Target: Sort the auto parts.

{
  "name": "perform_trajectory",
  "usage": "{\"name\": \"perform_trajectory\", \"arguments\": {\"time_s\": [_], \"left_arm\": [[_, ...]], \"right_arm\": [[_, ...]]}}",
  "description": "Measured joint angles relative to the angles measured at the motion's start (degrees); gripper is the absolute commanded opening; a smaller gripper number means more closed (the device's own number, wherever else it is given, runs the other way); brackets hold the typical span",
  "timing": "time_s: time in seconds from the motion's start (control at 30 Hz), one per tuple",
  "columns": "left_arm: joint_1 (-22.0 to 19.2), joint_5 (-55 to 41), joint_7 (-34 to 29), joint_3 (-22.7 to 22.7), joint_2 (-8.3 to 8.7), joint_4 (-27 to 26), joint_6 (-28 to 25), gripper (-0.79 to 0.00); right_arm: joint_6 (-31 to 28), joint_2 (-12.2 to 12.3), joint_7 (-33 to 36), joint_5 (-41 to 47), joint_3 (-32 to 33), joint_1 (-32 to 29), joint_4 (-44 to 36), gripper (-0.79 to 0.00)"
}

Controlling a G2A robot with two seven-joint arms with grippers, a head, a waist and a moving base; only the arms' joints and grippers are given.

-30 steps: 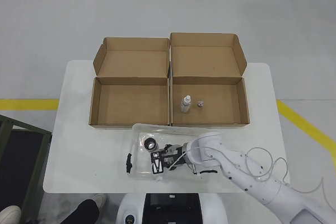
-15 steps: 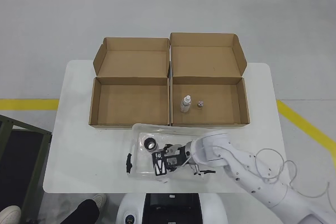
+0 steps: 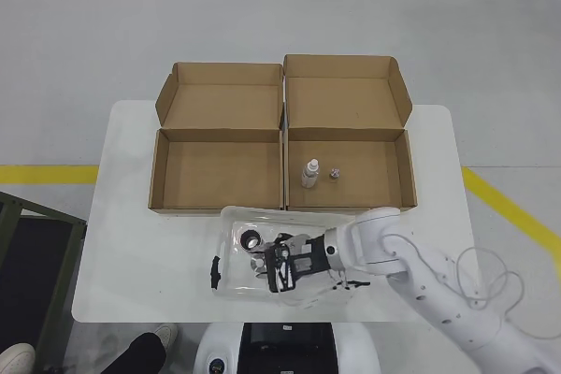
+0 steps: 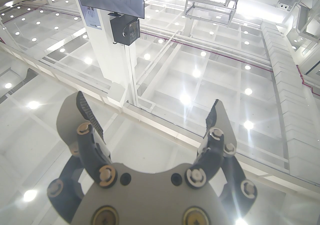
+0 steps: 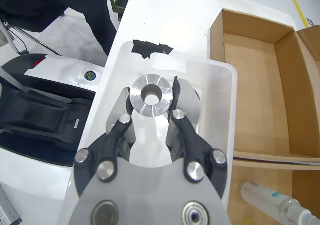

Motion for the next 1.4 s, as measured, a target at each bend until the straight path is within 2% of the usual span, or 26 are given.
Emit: {"name": "perform_trajectory", "arguments": {"time_s": [0.63, 1.4], "left_arm": [[0.0, 0.0, 0.0, 0.0, 0.0, 0.0, 0.0, 0.0], [0.0, 0.0, 0.0, 0.0, 0.0, 0.0, 0.0, 0.0]], "right_arm": [[-1.2, 1.1, -9.7, 7.2, 11.0, 3.3, -0.2, -0.785], [-0.1, 3.9, -17.1, 9.7, 28.7, -4.2, -5.2, -0.785]]}}
